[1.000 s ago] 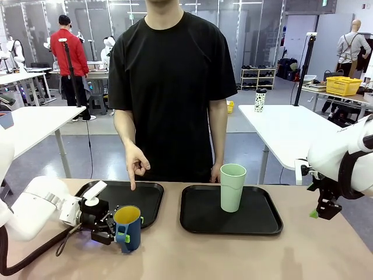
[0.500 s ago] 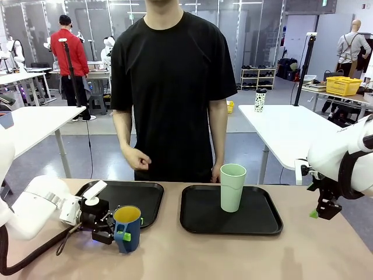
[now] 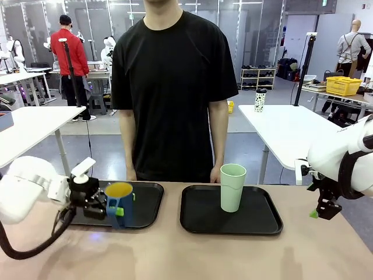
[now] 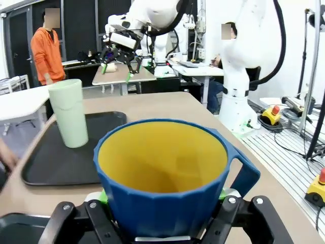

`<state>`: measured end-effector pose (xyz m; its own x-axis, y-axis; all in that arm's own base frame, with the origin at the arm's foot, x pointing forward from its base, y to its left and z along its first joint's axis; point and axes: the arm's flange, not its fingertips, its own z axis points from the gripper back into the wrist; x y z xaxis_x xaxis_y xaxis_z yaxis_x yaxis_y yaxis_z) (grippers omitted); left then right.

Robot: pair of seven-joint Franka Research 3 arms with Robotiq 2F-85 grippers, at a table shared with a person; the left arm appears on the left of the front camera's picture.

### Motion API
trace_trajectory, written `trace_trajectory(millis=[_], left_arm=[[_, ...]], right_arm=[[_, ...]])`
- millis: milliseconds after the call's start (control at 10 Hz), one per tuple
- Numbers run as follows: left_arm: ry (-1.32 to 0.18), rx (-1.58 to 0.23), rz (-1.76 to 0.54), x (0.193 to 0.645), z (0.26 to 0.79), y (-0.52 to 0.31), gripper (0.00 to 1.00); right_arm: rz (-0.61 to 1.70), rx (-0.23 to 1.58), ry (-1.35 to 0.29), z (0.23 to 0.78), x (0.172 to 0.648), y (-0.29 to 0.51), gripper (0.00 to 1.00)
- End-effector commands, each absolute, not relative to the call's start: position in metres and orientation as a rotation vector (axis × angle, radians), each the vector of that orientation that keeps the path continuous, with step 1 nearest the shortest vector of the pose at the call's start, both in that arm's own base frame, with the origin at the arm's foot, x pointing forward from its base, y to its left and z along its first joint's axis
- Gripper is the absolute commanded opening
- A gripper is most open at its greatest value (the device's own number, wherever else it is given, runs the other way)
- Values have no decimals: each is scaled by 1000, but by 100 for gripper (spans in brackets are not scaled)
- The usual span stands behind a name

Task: Sort and store the cups by type.
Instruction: Pick up the Handle plastic cup and place it into the empty Flat Tray.

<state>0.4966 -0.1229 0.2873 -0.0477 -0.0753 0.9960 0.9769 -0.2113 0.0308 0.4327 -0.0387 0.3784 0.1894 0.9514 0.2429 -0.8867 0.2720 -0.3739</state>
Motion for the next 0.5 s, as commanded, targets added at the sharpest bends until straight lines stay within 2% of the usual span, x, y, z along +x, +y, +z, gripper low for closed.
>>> trace_trajectory(millis=[0,400], left_arm=[[-1112,-1291,-1392,486,316,-114,42],[-1146,-1185,-1328,486,330,-102,42]], right_arm=[[1298,-169,-484,377,434,-37,100],[1298,-169,-484,377,434,-37,100]])
